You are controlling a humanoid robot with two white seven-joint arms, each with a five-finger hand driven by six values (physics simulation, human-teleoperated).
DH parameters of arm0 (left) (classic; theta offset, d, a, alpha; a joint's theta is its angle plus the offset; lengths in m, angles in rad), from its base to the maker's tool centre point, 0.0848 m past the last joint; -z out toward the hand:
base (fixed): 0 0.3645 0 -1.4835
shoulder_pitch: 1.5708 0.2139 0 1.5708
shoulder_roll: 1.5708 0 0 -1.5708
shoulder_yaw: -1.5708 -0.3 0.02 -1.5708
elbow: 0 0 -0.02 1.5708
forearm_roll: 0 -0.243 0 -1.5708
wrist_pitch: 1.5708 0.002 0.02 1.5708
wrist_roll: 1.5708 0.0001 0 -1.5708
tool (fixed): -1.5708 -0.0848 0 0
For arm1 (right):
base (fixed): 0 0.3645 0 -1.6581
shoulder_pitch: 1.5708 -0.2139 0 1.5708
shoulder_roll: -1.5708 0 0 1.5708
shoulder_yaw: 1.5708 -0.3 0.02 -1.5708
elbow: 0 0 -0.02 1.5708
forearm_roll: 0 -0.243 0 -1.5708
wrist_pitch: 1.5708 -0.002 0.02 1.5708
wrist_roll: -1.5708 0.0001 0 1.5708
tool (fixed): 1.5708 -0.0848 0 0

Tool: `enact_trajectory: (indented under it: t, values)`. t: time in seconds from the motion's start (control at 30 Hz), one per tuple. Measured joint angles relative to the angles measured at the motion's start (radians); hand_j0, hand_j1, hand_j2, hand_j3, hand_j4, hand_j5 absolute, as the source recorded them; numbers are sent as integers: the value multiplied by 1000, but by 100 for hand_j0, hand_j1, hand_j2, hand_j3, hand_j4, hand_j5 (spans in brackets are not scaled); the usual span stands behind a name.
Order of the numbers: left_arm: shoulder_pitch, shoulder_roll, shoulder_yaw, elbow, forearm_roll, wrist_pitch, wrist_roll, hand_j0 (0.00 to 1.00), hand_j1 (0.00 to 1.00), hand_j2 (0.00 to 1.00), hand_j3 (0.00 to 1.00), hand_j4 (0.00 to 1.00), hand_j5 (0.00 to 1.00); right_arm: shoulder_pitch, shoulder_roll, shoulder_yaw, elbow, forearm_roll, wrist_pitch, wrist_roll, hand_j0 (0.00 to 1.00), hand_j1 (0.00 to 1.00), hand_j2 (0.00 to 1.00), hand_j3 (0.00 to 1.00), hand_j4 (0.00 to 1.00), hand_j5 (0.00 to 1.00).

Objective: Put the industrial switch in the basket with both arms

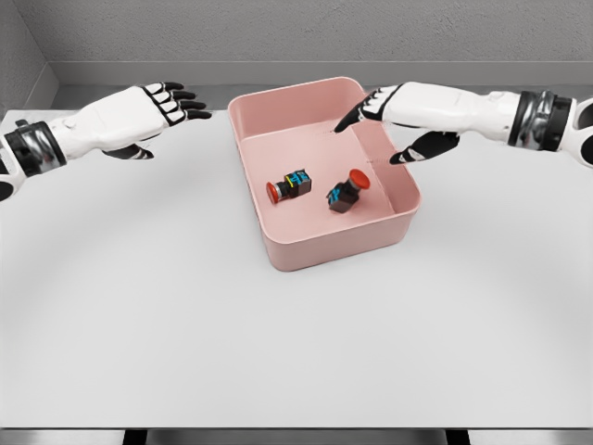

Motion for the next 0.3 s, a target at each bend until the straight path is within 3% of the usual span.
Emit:
enact_trajectory:
  t: [0.17,0.3]
  values:
    - [0,59,-49,-22,7,0,9,100,100,100,100,100,100,28,-201,5,-102,-2,0,-79,100,100,100,100,100,100]
    - [0,70,-62,-26,7,0,10,100,100,100,100,100,100,49,-263,12,-155,0,1,-101,100,100,100,100,100,100]
